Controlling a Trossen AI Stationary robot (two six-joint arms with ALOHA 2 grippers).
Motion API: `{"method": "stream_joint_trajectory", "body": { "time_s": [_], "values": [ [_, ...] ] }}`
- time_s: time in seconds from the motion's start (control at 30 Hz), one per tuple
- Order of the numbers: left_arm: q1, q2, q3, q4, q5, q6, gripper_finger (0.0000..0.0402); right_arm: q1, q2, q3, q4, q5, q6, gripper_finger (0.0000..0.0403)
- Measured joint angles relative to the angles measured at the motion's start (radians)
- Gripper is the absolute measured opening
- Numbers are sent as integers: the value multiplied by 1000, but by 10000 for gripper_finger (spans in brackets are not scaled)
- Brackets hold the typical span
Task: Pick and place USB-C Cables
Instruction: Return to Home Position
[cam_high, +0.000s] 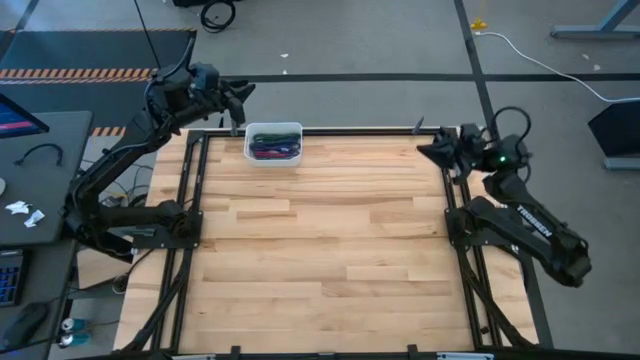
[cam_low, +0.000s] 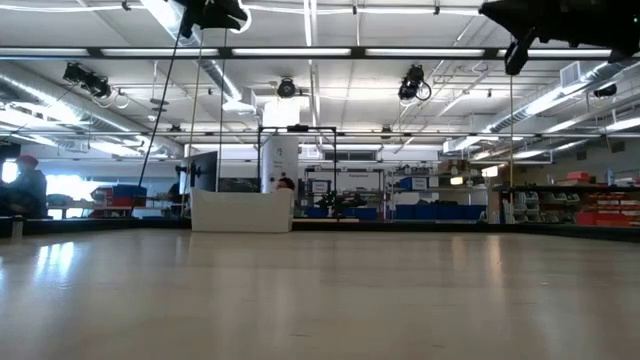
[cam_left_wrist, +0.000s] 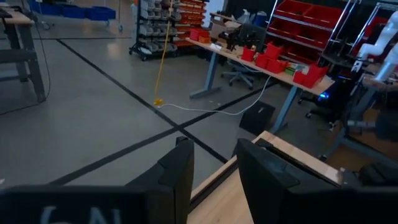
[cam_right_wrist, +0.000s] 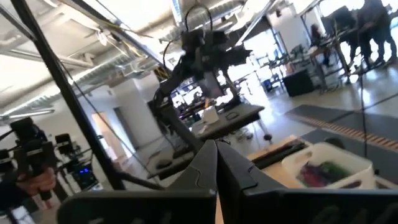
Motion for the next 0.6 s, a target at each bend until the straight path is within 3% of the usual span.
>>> {"method": "stream_joint_trajectory", "body": {
  "time_s": [0.4,0.6],
  "values": [
    [1,0,0,-21,0,-53,128,233,-34,-180,3,166,-108,1],
    [1,0,0,-22,0,-78,128,435,-35,-229,56,313,-87,0]
  ]
}}
